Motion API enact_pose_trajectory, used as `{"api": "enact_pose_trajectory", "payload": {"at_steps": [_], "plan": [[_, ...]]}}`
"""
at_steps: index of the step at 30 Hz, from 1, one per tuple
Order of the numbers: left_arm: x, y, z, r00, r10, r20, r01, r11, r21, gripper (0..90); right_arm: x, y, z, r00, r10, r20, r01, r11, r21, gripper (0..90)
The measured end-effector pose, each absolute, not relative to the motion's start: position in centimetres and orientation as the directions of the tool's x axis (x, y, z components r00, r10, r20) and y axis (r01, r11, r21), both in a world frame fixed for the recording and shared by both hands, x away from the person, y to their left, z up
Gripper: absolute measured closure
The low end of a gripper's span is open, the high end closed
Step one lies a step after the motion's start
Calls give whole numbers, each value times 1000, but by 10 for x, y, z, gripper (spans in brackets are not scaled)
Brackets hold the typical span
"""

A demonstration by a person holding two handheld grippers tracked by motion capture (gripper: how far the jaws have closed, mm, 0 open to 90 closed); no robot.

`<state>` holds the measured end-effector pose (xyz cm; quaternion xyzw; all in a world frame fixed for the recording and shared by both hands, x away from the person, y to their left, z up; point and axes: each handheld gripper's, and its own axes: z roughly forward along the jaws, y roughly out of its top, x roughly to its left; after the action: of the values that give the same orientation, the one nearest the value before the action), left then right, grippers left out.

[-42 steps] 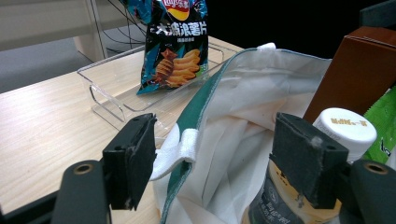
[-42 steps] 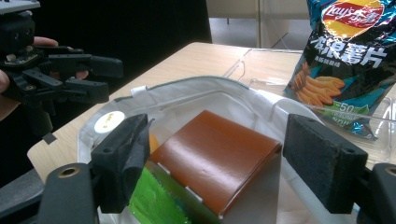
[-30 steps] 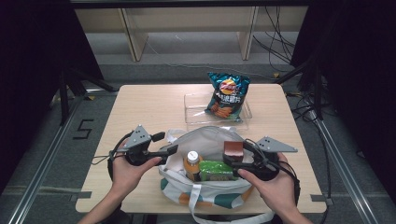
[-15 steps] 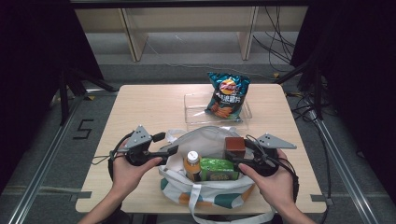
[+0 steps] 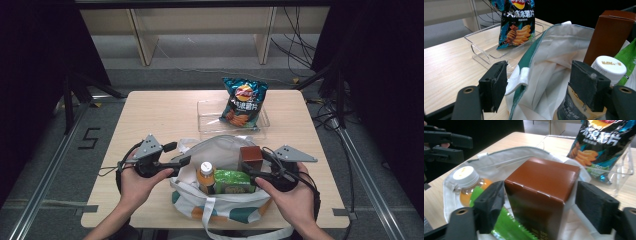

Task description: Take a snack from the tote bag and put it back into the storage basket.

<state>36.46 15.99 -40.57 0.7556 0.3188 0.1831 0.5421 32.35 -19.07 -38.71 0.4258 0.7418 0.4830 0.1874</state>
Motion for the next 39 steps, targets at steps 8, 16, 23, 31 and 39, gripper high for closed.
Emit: {"api": "enact_pose_trajectory", "payload": {"at_steps": [8, 16, 23, 31, 39], "plan": [[365, 160, -406, 730, 680, -68, 284, -211, 935, 297, 325, -182, -393, -566, 816, 119, 455, 189, 870, 172], [364, 159, -407, 730, 680, -73, 289, -210, 934, 297, 326, -177, -394, -541, 835, 99, 462, 197, 864, 175], [365, 160, -406, 733, 677, -64, 281, -216, 935, 296, 327, -178, -395, -530, 844, 82, 450, 198, 871, 207], [365, 160, -406, 733, 677, -65, 282, -215, 935, 296, 320, -184, -392, -519, 849, 96, 460, 183, 869, 347], [364, 160, -406, 733, 677, -64, 281, -215, 935, 296, 320, -186, -392, -520, 849, 95, 454, 181, 873, 360]]}}
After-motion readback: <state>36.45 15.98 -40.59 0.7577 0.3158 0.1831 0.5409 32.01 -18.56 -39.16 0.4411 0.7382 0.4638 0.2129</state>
